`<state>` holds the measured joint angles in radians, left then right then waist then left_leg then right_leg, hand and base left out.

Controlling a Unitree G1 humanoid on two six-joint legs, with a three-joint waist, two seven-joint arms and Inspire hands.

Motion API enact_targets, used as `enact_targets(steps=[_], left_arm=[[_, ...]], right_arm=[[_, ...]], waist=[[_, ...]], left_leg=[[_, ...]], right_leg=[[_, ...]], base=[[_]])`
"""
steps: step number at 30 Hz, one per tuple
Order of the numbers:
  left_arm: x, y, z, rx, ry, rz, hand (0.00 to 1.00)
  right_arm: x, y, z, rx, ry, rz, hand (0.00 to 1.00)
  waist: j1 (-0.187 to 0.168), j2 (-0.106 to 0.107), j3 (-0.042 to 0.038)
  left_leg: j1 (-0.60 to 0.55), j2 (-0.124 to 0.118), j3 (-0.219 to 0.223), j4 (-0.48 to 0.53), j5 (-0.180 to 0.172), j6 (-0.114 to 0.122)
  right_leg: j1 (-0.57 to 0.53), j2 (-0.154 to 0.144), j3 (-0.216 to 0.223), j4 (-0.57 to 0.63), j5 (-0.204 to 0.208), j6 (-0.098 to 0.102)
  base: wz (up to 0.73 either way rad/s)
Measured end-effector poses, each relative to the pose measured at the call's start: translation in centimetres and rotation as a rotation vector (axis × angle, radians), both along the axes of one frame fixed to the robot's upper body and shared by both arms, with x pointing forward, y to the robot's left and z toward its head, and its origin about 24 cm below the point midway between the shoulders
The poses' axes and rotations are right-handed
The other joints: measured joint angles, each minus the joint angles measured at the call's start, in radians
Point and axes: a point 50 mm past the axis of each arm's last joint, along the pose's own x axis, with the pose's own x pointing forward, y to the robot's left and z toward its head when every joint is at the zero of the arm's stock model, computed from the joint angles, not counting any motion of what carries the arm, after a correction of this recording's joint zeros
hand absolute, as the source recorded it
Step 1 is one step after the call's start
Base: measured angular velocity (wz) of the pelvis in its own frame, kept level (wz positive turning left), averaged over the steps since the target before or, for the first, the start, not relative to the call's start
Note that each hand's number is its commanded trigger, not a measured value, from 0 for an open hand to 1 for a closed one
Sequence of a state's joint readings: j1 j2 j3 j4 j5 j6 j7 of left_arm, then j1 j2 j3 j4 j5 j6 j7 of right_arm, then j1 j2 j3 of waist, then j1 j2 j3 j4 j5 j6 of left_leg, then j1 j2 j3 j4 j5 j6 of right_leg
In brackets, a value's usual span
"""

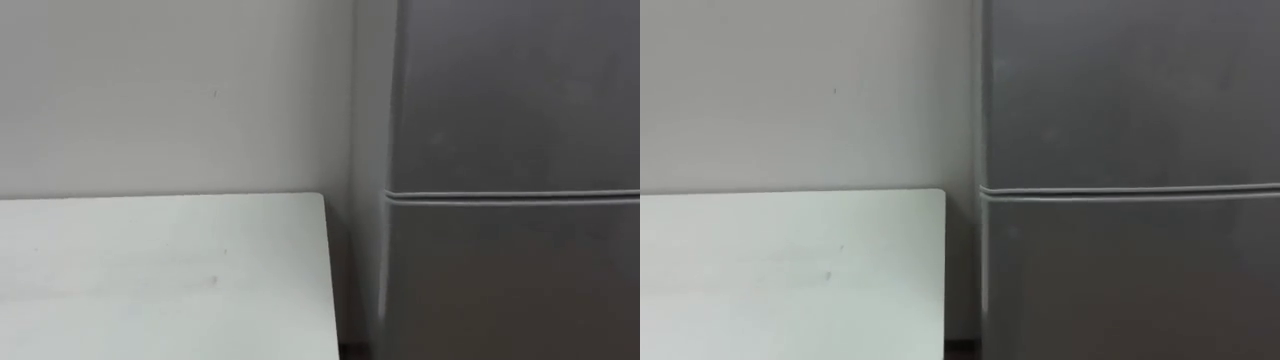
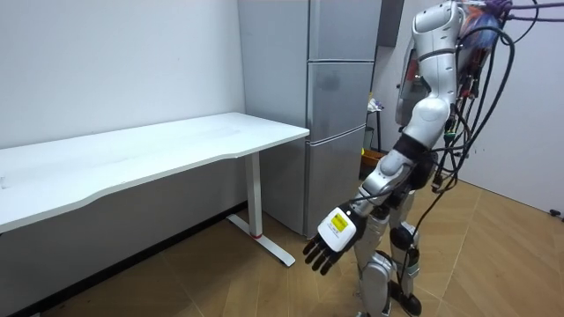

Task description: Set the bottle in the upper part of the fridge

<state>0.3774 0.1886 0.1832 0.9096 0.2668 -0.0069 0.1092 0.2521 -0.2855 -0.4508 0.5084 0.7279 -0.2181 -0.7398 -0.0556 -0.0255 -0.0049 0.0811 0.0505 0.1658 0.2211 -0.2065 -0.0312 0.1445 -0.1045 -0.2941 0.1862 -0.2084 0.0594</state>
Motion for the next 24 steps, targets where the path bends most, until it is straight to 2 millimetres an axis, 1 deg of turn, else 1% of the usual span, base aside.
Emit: enact_targets(steps=[1,3,4,5,6,7,8,9,11,14,15,16,20,22,24], left_arm=[[-0.1,-0.1,-0.1,-0.002,0.005,0.002,0.0],[-0.5,-0.5,-0.3,-0.001,0.015,0.017,0.0],[-0.7,-0.7,-0.3,-0.004,0.019,0.02,0.0],[-1.2,-0.9,-0.5,-0.011,0.039,0.022,0.0],[-1.2,-1.0,-0.5,-0.016,0.044,0.017,0.0],[-1.3,-1.1,-0.6,-0.017,0.045,0.017,0.0],[-1.3,-1.2,-0.6,-0.021,0.049,0.015,0.0],[-1.3,-1.3,-0.7,-0.025,0.053,0.011,0.0],[-1.2,-1.6,-0.8,-0.03,0.051,0.006,0.0],[-1.5,-2.4,-1.1,-0.039,0.057,0.011,0.0],[-1.6,-2.6,-1.2,-0.045,0.064,0.013,0.0],[-1.6,-2.7,-1.2,-0.047,0.065,0.014,0.0],[-1.5,-2.9,-1.3,-0.052,0.064,0.002,0.0],[-1.5,-2.9,-1.3,-0.052,0.059,0.0,0.0],[-1.7,-3.0,-1.3,-0.055,0.069,0.0,0.0]], right_arm=[[-0.6,0.3,-0.7,0.027,0.013,-0.017,0.0],[-2.5,1.6,-2.9,0.114,0.077,-0.076,0.0],[-3.0,1.9,-3.4,0.134,0.1,-0.08,0.0],[-3.7,2.6,-4.3,0.167,0.145,-0.074,0.0],[-4.3,3.5,-5.0,0.194,0.176,-0.059,0.0],[-4.5,3.9,-5.3,0.207,0.183,-0.053,0.0],[-4.9,4.5,-6.0,0.234,0.211,-0.036,0.0],[-5.4,5.0,-6.8,0.262,0.251,-0.021,0.0],[-6.1,5.6,-7.6,0.294,0.298,-0.002,0.0],[-6.8,6.2,-8.4,0.332,0.325,0.032,0.0],[-7.0,6.6,-8.7,0.335,0.364,0.08,0.0],[-7.1,6.8,-8.9,0.338,0.38,0.107,0.0],[-7.6,8.1,-10.0,0.4,0.455,0.277,0.0],[-7.7,8.8,-10.4,0.433,0.482,0.369,0.0],[-7.6,9.7,-11.0,0.478,0.505,0.503,0.0]], waist=[[-0.001,0.001,0.0003],[-0.003,0.003,0.0021],[-0.002,0.004,0.0025],[-0.002,0.009,0.0045],[-0.002,0.007,0.0046],[-0.002,0.008,0.0058],[-0.003,0.014,0.0078],[-0.002,0.015,0.0071],[0.001,0.02,0.0073],[0.003,0.03,0.0047],[0.003,0.036,0.0056],[0.003,0.037,0.0051],[0.003,0.046,0.0014],[0.008,0.048,0.0022],[0.012,0.049,0.003]], left_leg=[[0.001,0.0,0.0,-0.001,0.0,0.0],[0.012,-0.003,0.001,-0.013,0.0,0.0],[0.017,-0.003,0.004,-0.018,0.0,0.0],[0.019,-0.003,0.007,-0.018,0.0,-0.001],[0.017,-0.003,0.007,-0.019,-0.001,-0.001],[0.017,-0.003,0.007,-0.019,-0.001,-0.001],[0.016,-0.003,0.008,-0.019,-0.002,-0.002],[0.017,-0.003,0.009,-0.019,-0.004,-0.002],[0.018,-0.003,0.012,-0.019,-0.007,-0.002],[0.019,-0.004,0.014,-0.018,-0.008,-0.002],[0.019,-0.003,0.015,-0.017,-0.008,-0.002],[0.02,-0.003,0.016,-0.016,-0.008,-0.002],[0.02,-0.004,0.017,-0.015,-0.008,-0.002],[0.026,-0.004,0.017,-0.015,-0.008,-0.002],[0.037,-0.005,0.017,-0.016,-0.008,-0.002]], right_leg=[[0.001,0.0,0.0,0.0,0.0,0.0],[0.011,0.0,0.005,-0.001,0.0,0.001],[0.013,0.0,0.009,-0.002,-0.001,0.002],[0.014,0.0,0.015,-0.002,-0.003,0.003],[0.011,0.0,0.015,-0.001,-0.004,0.003],[0.01,0.0,0.016,-0.002,-0.005,0.003],[0.009,0.0,0.016,-0.002,-0.005,0.003],[0.009,0.0,0.017,-0.002,-0.006,0.003],[0.008,0.0,0.021,-0.002,-0.007,0.004],[0.008,0.0,0.022,-0.003,-0.008,0.005],[0.008,0.0,0.023,-0.004,-0.008,0.005],[0.008,0.0,0.023,-0.004,-0.008,0.005],[0.006,-0.001,0.021,-0.001,-0.008,0.005],[0.011,-0.002,0.019,-0.001,-0.009,0.005],[0.022,-0.004,0.02,0.001,-0.013,0.005]], base=[[0.0],[-0.02],[-0.09],[-0.06],[-0.04],[0.0],[0.0],[0.0],[-0.05],[-0.03],[-0.04],[0.0],[0.0],[0.0],[0.0]])
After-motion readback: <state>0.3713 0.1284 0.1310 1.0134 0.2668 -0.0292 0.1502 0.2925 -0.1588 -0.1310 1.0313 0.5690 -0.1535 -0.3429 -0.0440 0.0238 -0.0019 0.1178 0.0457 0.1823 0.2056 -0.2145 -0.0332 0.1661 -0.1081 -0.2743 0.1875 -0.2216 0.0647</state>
